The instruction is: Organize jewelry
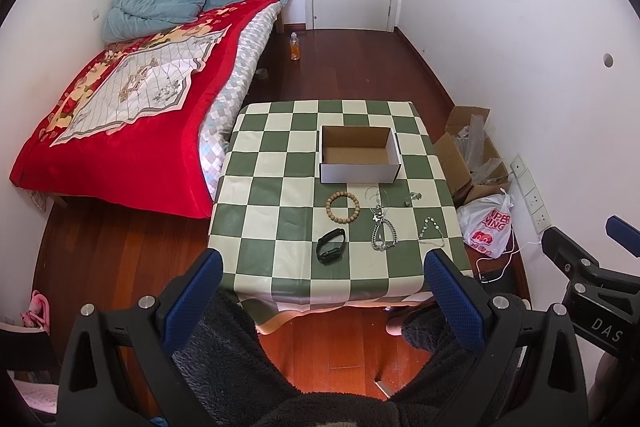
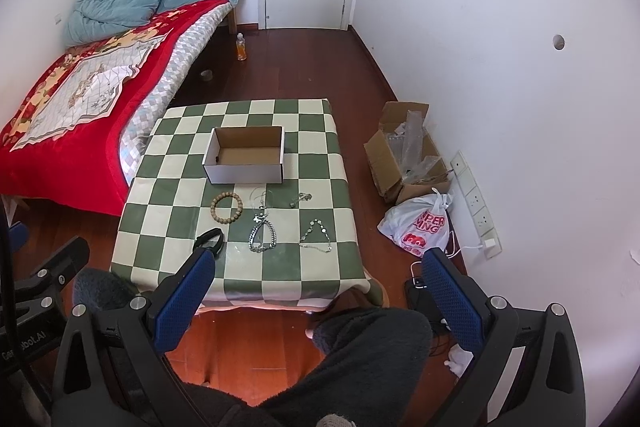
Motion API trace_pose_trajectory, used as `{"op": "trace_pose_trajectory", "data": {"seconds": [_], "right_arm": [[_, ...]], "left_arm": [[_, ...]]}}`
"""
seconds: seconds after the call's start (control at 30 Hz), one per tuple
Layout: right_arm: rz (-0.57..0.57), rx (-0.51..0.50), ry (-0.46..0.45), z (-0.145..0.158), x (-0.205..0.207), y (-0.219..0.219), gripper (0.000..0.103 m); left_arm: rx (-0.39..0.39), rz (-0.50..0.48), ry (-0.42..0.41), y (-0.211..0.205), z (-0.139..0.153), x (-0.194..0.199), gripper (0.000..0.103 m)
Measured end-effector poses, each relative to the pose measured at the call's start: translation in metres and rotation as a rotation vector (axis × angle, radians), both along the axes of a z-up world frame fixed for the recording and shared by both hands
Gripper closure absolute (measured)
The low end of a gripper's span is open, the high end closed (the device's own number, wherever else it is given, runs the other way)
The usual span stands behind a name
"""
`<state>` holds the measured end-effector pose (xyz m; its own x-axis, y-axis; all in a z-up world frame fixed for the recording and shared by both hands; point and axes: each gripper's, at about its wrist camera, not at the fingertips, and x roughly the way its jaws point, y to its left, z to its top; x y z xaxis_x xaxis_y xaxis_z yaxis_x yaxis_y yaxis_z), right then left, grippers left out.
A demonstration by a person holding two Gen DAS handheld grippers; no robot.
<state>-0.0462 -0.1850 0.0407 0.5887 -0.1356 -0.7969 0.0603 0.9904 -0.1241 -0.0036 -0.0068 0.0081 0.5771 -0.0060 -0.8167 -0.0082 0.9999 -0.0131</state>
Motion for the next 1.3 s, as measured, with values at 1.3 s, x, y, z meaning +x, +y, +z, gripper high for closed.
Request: {"op": "trace_pose_trajectory", "data": {"seconds": [1.3], "right_arm": [[-0.009,-0.005,-0.016,0.010,-0.001,-0.007,0.000]], "left_arm": [[-0.007,-0.009,-0.017,-0.006,0.011,0.005,0.000]]}}
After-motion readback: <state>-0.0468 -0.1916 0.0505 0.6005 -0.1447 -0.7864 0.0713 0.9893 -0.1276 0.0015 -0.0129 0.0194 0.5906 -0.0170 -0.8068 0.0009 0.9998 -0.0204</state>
